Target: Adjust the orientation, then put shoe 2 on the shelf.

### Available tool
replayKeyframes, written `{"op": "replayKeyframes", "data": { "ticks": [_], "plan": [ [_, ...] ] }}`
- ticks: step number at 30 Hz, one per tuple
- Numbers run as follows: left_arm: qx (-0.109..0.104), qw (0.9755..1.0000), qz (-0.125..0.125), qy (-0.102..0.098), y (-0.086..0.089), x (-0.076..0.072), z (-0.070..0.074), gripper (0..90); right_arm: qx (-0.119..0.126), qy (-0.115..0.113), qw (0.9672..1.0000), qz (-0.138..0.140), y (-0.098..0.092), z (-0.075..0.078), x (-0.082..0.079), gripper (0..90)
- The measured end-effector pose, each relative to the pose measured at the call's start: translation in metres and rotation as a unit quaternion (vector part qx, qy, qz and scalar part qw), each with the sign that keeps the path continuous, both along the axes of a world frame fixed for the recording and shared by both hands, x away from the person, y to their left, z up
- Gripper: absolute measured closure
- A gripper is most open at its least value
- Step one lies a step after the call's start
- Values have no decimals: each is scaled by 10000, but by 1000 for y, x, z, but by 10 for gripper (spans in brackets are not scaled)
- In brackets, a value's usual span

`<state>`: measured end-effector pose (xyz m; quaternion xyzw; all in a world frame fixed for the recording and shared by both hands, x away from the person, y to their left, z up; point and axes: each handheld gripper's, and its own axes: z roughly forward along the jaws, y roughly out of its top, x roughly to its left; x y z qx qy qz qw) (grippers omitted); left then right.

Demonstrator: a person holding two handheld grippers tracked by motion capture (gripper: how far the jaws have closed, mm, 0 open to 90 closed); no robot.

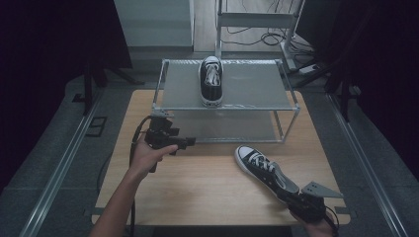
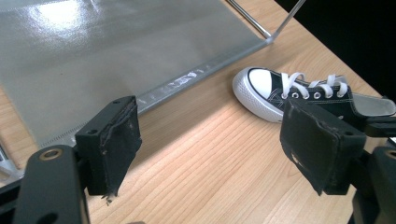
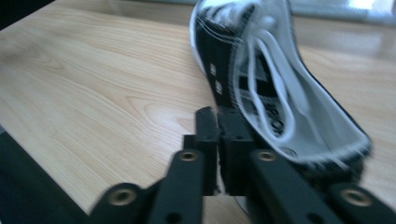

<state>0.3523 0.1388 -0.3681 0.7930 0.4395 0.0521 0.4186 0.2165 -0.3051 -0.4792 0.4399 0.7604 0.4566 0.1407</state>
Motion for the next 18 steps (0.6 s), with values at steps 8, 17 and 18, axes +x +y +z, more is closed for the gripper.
{"op": "replayKeyframes", "data": {
  "ticks": [8, 17, 18],
  "plan": [
    [-45, 10000, 29, -50, 3, -8, -8, 208, 68, -532, 9985, 116, 12, 30, 2, 418],
    [47, 9999, 77, 87, 4, -22, -38, 215, -475, -190, 9980, 369, 18, 54, 44, 248],
    [33, 9999, 51, 101, 4, -22, -41, 215, -466, -129, 9980, 396, 18, 55, 50, 247]
  ]
}}
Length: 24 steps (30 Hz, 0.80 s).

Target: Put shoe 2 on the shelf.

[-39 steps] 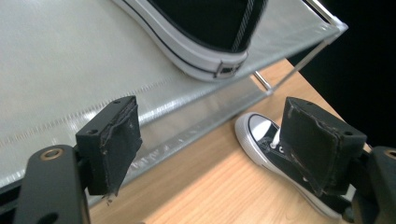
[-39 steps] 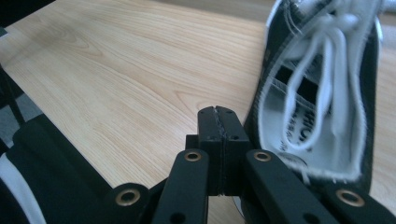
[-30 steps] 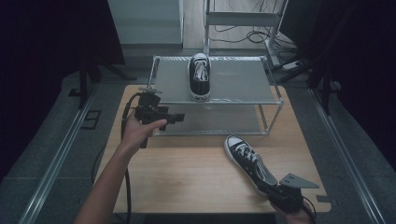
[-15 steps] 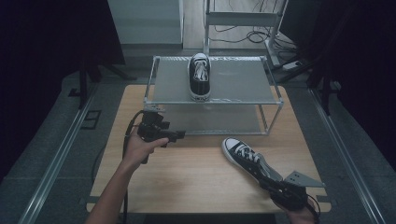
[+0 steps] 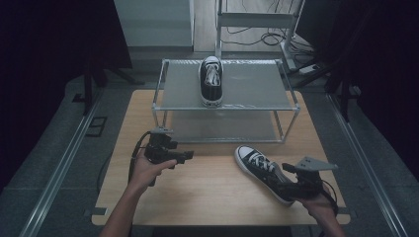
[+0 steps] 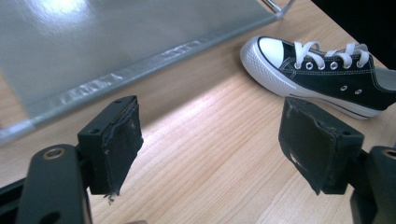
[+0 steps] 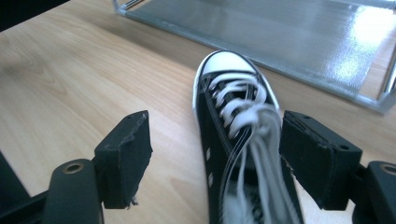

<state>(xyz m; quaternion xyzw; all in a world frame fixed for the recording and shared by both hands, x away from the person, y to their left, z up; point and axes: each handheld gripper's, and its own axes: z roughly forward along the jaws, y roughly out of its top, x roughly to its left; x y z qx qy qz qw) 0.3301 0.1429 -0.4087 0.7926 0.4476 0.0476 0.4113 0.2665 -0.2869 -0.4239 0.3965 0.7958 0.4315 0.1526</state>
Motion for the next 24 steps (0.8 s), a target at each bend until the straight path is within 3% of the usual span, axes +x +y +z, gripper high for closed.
{"op": "replayKeyframes", "data": {
  "ticks": [4, 11, 19, 24],
  "plan": [
    [-89, 9999, 35, -76, -2, -4, -7, 228, -64, 336, 9993, 174, 2, 3, 23, 230],
    [-204, 9997, 31, -91, -2, -12, -17, 226, -339, 687, 9965, 323, 11, 0, 47, 208],
    [-287, 9996, -11, -56, -1, -11, -24, 226, -825, 1139, 9897, 250, 24, -12, 65, 156],
    [-298, 9995, -37, -1, 0, -11, -27, 227, -1128, 1392, 9837, 158, 28, -22, 71, 115]
  ]
}}
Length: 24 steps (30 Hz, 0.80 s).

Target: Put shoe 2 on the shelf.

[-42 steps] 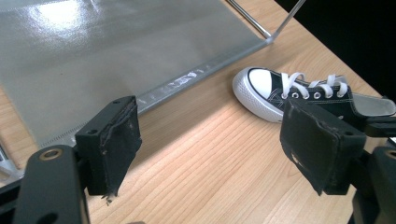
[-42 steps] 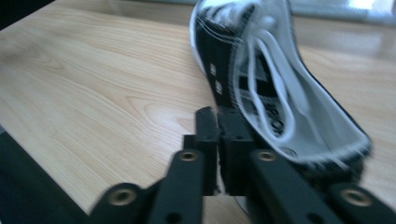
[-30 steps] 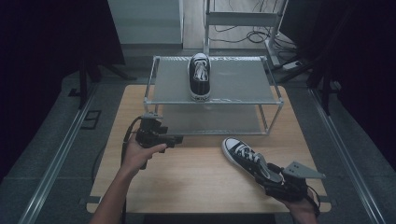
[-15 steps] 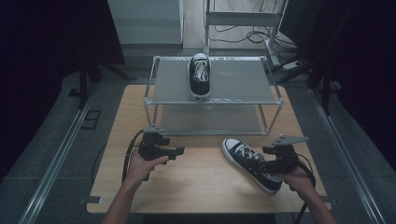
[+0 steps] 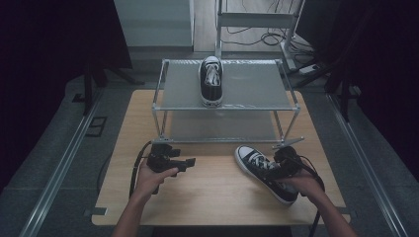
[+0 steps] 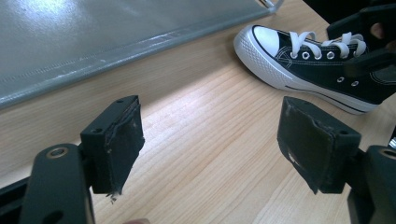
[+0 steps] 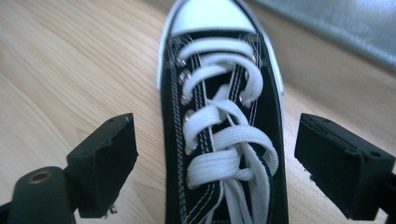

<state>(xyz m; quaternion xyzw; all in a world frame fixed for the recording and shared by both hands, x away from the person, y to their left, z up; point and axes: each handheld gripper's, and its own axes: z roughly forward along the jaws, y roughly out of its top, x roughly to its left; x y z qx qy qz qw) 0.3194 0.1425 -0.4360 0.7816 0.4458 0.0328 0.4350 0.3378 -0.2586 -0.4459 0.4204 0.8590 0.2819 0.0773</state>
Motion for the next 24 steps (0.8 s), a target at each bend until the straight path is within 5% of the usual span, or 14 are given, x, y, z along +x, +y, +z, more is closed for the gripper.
{"op": "replayKeyframes", "data": {
  "ticks": [8, 17, 24],
  "plan": [
    [-49, 10000, -32, 5, 0, -4, 1, 227, -513, 372, 9980, 23, 10, -14, 8, 69],
    [-55, 10000, 24, 26, 0, -6, -2, 227, -1300, 730, 9888, 68, 20, -25, 11, 83],
    [-95, 9999, 82, 41, 4, -7, -3, 227, -1236, 686, 9898, 153, 18, -24, 11, 152]
  ]
}}
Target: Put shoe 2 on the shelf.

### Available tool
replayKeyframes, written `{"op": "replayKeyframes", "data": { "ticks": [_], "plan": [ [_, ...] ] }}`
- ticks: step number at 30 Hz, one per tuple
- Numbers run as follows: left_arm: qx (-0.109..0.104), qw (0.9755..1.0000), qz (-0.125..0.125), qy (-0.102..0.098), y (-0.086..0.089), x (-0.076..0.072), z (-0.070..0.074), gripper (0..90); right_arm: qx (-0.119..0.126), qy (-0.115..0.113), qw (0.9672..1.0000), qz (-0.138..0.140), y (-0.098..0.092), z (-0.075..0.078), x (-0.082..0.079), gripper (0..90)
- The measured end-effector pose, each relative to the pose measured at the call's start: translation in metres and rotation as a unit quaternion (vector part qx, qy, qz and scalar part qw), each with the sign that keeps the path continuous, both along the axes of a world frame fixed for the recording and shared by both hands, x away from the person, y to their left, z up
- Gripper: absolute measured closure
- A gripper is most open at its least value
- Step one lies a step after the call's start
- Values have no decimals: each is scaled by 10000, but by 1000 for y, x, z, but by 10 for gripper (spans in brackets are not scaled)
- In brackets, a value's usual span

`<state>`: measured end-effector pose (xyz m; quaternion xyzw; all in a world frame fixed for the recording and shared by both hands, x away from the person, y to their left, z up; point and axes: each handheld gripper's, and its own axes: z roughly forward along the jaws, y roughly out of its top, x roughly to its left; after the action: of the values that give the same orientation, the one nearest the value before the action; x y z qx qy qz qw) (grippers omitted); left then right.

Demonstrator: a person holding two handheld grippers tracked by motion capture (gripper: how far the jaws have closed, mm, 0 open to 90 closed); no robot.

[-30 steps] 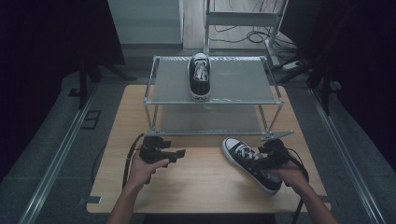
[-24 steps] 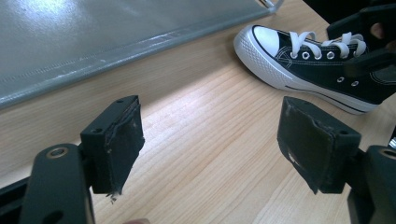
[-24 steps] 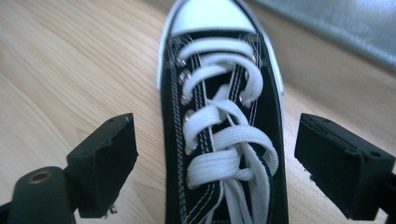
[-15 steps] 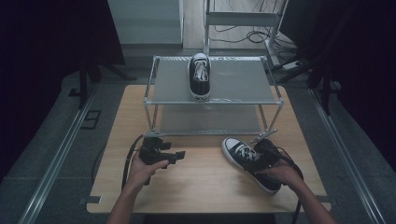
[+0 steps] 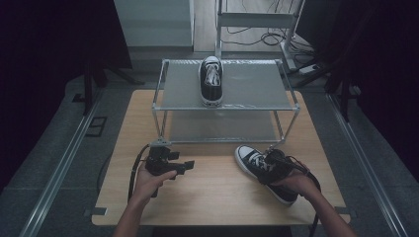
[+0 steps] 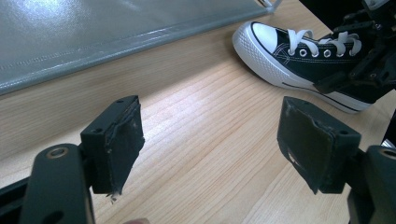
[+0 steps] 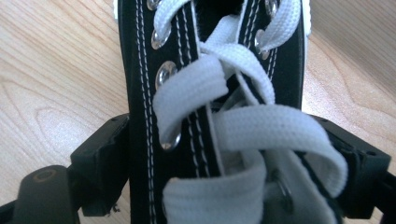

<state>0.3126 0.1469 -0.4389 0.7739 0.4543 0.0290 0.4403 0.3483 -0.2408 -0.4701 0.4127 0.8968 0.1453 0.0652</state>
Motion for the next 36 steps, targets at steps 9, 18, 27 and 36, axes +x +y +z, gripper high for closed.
{"op": "replayKeyframes", "data": {
  "ticks": [9, 18, 27, 36],
  "plan": [
    [42, 10000, -23, 4, -2, 0, -1, 235, 117, 20, 9999, 11, -4, 2, 2, 178],
    [36, 10000, -16, 39, -2, -1, -3, 241, 341, -85, 9991, 239, 0, 27, -3, 186],
    [2, 10000, 29, 74, 1, -2, -5, 241, 584, -171, 9963, 606, 15, 52, -10, 187],
    [-97, 9999, 77, 114, 3, -3, -6, 241, 809, -216, 9926, 881, 31, 76, -12, 187]
  ]
}}
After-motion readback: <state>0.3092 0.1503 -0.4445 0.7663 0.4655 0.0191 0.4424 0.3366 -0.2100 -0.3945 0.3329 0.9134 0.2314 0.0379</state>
